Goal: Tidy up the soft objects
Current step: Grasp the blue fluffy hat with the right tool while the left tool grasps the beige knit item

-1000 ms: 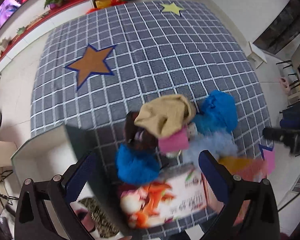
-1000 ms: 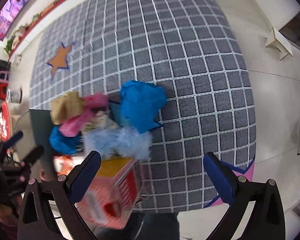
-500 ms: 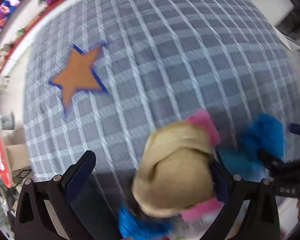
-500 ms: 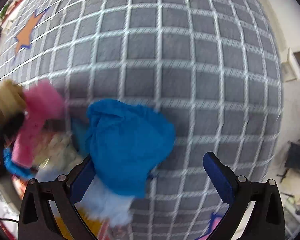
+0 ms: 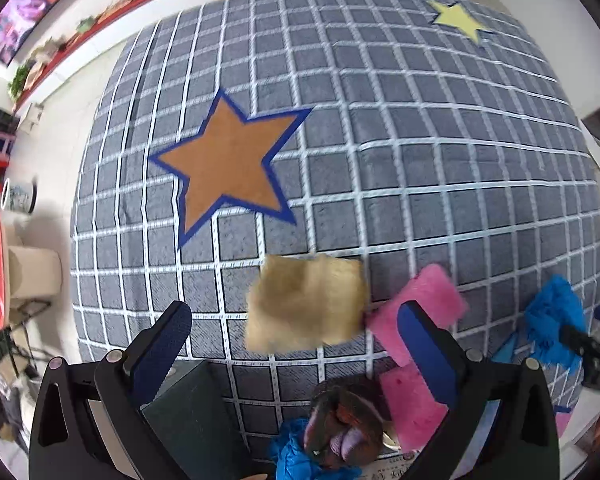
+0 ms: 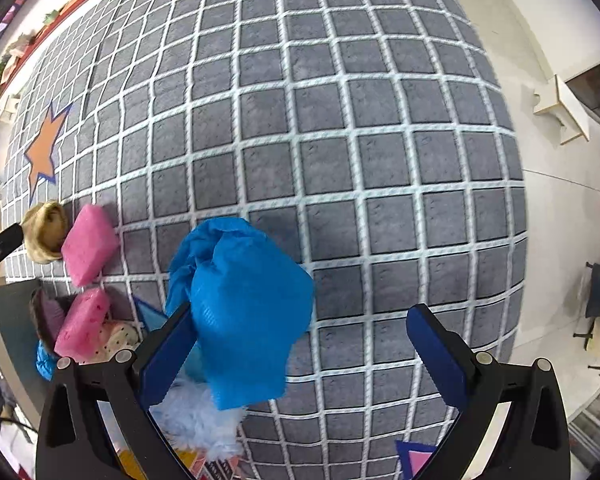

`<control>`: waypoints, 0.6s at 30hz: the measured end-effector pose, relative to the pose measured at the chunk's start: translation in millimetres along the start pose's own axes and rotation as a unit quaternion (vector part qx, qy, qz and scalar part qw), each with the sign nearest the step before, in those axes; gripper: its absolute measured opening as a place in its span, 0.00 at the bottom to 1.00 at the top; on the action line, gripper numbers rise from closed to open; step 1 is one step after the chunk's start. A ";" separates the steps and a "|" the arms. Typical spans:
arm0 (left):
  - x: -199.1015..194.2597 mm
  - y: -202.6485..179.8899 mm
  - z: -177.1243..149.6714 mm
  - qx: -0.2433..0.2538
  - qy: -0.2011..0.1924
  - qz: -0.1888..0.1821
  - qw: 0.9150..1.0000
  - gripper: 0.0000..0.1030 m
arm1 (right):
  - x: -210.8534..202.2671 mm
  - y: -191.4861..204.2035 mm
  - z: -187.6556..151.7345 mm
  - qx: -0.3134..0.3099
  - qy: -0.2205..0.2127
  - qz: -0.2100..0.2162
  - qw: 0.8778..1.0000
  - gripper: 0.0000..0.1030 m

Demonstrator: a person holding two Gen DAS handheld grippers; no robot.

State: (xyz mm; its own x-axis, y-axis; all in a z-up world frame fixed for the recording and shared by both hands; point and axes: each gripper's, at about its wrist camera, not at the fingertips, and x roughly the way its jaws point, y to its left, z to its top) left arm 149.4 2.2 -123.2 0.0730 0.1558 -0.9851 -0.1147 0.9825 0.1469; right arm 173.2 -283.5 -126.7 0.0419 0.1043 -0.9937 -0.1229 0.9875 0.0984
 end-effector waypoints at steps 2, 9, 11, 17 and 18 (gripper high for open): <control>11.4 8.3 1.5 -0.026 0.008 -0.004 1.000 1.00 | 5.1 8.6 -2.4 -0.008 0.002 0.004 1.000 1.00; 50.3 16.9 3.4 -0.073 0.046 -0.025 0.996 1.00 | 45.8 59.7 -18.3 -0.045 0.023 -0.015 0.999 1.00; 55.8 15.2 3.7 -0.075 0.050 -0.030 0.995 1.00 | 58.6 65.5 -21.3 -0.051 0.034 -0.023 0.998 1.00; 77.9 9.7 5.1 -0.072 0.068 -0.044 0.994 1.00 | 79.3 80.1 -33.3 -0.055 0.032 -0.032 0.997 1.00; 79.8 10.6 5.8 -0.079 0.072 -0.058 0.993 1.00 | 81.9 84.6 -36.0 -0.055 0.029 -0.032 0.998 1.00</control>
State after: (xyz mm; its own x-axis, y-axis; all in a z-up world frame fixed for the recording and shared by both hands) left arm 159.7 25.6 -199.8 -0.0464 0.0151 -0.9988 -0.2683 0.9630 0.0271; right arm 130.5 -195.6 -201.7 -0.0046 0.0320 -0.9995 -0.2297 0.9727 0.0322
